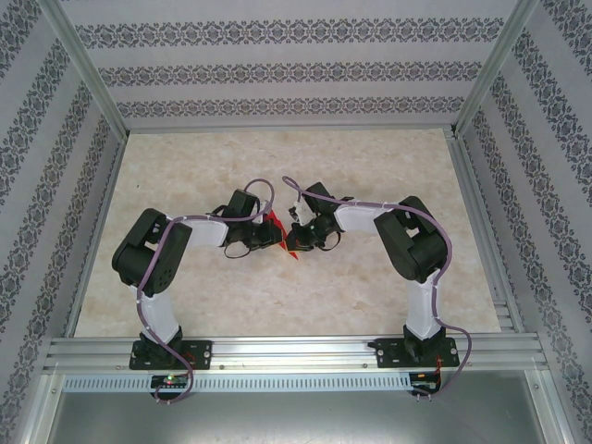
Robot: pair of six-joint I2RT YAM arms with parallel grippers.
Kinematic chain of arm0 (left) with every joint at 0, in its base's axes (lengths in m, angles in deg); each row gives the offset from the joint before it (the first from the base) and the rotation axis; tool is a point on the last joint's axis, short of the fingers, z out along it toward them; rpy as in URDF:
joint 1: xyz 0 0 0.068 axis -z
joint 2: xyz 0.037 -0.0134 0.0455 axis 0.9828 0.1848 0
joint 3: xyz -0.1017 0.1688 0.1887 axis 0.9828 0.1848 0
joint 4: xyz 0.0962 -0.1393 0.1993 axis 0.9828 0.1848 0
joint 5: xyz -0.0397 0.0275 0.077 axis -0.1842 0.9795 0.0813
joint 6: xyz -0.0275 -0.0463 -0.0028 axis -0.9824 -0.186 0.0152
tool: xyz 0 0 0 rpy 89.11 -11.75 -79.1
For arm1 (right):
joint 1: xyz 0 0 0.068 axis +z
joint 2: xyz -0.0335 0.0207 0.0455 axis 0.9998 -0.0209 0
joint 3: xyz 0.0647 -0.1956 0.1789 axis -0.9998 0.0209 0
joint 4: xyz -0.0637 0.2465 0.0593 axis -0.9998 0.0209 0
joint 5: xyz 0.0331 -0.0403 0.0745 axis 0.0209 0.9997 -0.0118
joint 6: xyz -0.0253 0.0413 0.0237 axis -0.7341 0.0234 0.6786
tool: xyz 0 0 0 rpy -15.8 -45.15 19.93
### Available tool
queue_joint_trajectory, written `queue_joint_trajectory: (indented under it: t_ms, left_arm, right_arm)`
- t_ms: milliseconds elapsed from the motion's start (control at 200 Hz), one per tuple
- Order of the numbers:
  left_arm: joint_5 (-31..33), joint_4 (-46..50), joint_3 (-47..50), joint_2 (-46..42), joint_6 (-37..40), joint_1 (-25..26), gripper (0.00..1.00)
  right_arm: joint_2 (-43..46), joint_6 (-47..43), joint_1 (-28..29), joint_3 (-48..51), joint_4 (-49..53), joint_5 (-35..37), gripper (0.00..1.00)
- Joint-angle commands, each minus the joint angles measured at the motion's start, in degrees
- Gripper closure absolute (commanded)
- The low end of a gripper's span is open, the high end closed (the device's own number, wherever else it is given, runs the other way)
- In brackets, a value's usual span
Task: Fold a paper plane with a square sheet of paper (pick it up from the middle)
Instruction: Fold the wing for the fifth time at the center of the table.
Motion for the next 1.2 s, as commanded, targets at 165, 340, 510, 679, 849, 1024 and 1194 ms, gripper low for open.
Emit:
queue_joint_trajectory:
  t_ms: [165, 340, 510, 679, 849, 1024, 1194]
  left_arm:
    - [7.78, 6.84, -4.06, 0.89, 9.23, -1.60, 0.89]
    - [7.60, 7.91, -6.03, 2.74, 11.70, -4.82, 0.89]
    - [7.47, 6.71, -6.61, 5.28, 13.50, -8.84, 0.89]
    - [6.50, 4.95, -7.07, 7.29, 13.16, -11.82, 0.89]
    - [8.01, 6.32, -8.20, 7.23, 14.38, -13.63, 0.89]
    - [8.32, 7.10, -9.32, 7.63, 14.79, -15.63, 0.89]
    - [10.46, 8.08, -9.93, 7.54, 14.97, -17.12, 0.89]
  right_arm:
    - [-2.35, -1.52, -0.42, 4.31, 4.77, 5.46, 0.95]
    - [-2.11, -2.00, -0.86, 6.54, 4.80, 5.90, 0.95]
    - [-2.35, -1.65, -1.03, 7.28, 4.03, 5.73, 0.95]
    - [-2.62, -1.28, -1.11, 7.73, 3.45, 5.47, 0.95]
    - [-2.94, -1.36, -1.17, 8.15, 3.62, 5.90, 0.95]
    - [-3.06, -1.62, -1.20, 8.63, 3.95, 6.48, 0.95]
    - [-2.90, -1.45, -1.20, 8.68, 4.04, 6.79, 0.95]
